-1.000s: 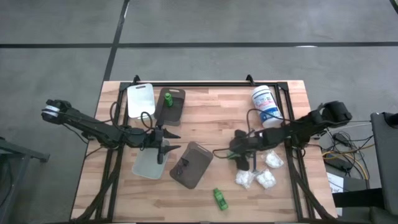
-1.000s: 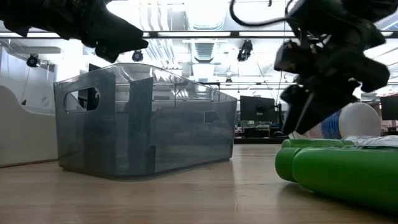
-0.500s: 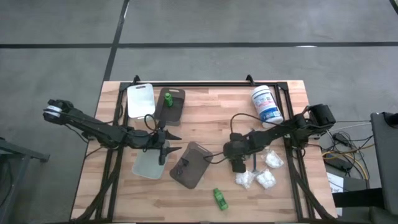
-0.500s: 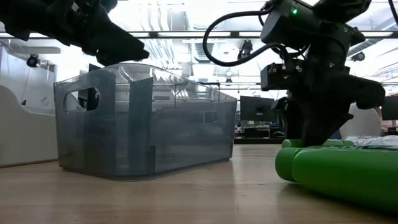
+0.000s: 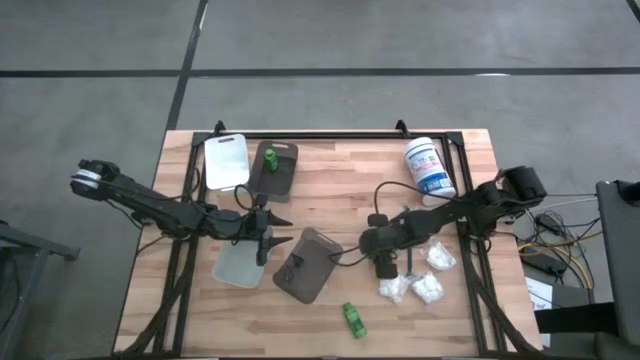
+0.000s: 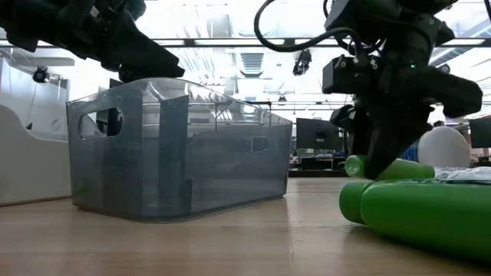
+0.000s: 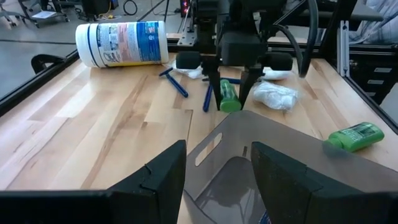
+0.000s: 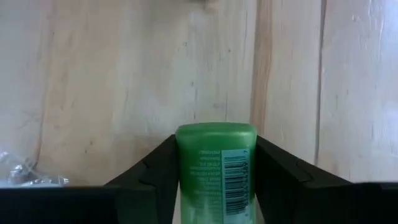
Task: Pick & Place Travel size toiletries
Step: Put the top green shampoo into the top black transparent bin
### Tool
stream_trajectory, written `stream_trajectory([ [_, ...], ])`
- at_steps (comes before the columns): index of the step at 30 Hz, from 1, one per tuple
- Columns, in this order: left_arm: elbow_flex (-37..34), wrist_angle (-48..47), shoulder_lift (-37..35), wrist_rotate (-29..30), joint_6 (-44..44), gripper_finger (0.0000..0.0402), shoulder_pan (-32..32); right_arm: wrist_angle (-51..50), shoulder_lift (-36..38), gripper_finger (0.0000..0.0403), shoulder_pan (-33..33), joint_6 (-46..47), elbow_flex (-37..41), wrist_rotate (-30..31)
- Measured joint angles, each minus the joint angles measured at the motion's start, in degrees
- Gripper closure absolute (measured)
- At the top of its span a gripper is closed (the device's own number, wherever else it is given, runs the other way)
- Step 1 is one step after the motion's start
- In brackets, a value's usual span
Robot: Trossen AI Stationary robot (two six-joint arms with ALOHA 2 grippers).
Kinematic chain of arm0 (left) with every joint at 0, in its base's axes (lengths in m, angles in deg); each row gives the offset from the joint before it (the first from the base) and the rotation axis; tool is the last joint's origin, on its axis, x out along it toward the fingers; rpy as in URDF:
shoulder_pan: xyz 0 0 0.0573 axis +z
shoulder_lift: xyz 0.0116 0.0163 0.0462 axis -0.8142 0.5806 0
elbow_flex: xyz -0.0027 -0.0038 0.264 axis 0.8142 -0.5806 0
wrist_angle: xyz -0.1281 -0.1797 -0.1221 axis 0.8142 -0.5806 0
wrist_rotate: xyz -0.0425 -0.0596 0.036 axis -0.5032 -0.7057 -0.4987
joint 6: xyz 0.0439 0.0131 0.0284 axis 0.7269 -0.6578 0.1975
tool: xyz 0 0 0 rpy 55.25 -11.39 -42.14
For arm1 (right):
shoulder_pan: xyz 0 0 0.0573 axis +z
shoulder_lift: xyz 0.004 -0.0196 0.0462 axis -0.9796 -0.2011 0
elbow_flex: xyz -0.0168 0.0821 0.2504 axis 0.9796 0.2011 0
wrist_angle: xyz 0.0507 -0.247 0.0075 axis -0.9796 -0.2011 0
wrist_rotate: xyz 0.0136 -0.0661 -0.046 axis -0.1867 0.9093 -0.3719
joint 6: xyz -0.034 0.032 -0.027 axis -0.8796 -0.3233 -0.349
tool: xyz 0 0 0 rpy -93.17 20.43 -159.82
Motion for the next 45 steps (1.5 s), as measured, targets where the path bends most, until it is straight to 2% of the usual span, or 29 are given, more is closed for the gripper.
stream_trajectory([
  [5, 0.0, 0.1, 0.0, 0.0, -1.3, 0.0216, 0.0, 2.2, 3.0, 0.0237, 0.1, -2.3, 0.4, 0.0],
  [11, 0.0, 0.8, 0.9, 0.0, -2.7, 0.0216, 0.0, 12.1, 7.9, 0.0224, 0.1, -9.6, 1.1, 0.0],
  [16, 0.0, 7.1, 3.0, 0.0, -2.8, 0.0216, 0.0, 23.5, 12.1, 0.0235, 0.1, -17.5, 1.8, -0.7],
  [20, 0.0, 14.5, 5.6, 0.0, 0.3, 0.0216, 0.0, 33.5, 14.2, 0.0238, 0.0, -24.0, 2.0, -6.5],
  [24, 0.0, 22.2, 9.3, -0.6, 4.9, 0.0216, 0.1, 39.5, 15.0, 0.0231, 0.0, -27.3, 2.0, -12.8],
  [28, 0.9, 28.1, 13.8, -2.7, 9.9, 0.0216, 0.1, 44.4, 14.5, 0.0229, -0.2, -27.8, 2.0, -15.4],
  [38, 10.9, 30.8, 25.2, -3.9, 22.1, 0.0216, 0.4, 50.6, 12.6, 0.0227, -0.2, -27.6, 1.9, -15.5],
  [45, 18.7, 30.6, 32.3, -2.1, 24.9, 0.0216, 0.6, 54.0, 11.5, 0.0227, -0.2, -27.9, 1.9, -15.5],
])
